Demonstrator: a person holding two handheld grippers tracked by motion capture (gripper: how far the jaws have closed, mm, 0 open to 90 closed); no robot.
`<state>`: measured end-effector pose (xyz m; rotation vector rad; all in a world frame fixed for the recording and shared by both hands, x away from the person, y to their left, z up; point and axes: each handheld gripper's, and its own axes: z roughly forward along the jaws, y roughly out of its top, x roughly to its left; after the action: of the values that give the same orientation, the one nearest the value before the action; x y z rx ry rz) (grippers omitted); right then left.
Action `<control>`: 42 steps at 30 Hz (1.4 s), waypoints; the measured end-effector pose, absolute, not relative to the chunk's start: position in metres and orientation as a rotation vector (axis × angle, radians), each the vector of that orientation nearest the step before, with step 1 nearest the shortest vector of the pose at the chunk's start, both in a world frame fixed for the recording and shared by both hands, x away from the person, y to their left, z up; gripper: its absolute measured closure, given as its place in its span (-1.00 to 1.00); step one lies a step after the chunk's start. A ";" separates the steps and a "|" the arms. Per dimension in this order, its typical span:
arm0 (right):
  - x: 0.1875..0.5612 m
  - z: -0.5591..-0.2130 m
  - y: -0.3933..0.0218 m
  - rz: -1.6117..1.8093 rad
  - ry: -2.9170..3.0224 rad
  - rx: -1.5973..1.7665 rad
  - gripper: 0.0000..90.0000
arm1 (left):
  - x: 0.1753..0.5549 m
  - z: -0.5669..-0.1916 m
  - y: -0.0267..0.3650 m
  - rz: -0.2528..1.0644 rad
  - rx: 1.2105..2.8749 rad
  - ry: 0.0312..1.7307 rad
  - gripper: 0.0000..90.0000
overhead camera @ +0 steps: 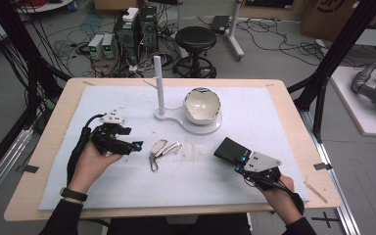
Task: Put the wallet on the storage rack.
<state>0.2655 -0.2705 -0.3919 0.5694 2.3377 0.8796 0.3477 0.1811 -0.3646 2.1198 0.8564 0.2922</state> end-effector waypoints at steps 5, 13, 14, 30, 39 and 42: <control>0.269 -0.378 -0.270 0.895 2.310 0.560 0.91 | 0.348 -0.364 0.182 0.292 2.122 0.852 -0.39; 0.278 -0.349 -0.269 0.969 2.290 0.536 0.91 | 0.346 -0.363 0.183 0.293 2.119 0.854 -0.39; 0.281 -0.346 -0.268 0.973 2.291 0.526 0.91 | 0.346 -0.363 0.183 0.296 2.120 0.854 -0.39; 0.325 -0.307 -0.249 1.104 2.324 0.453 0.91 | 0.341 -0.360 0.184 0.312 2.112 0.836 -0.39; 0.348 -0.296 -0.240 1.170 2.331 0.417 0.91 | 0.339 -0.360 0.184 0.315 2.115 0.830 -0.39; 0.359 -0.292 -0.237 1.203 2.351 0.399 0.91 | 0.339 -0.360 0.185 0.318 2.117 0.829 -0.39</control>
<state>0.3590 -0.2374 -0.2922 0.3988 2.3510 1.2028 0.3387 0.1849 -0.3598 2.1172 0.8293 0.3182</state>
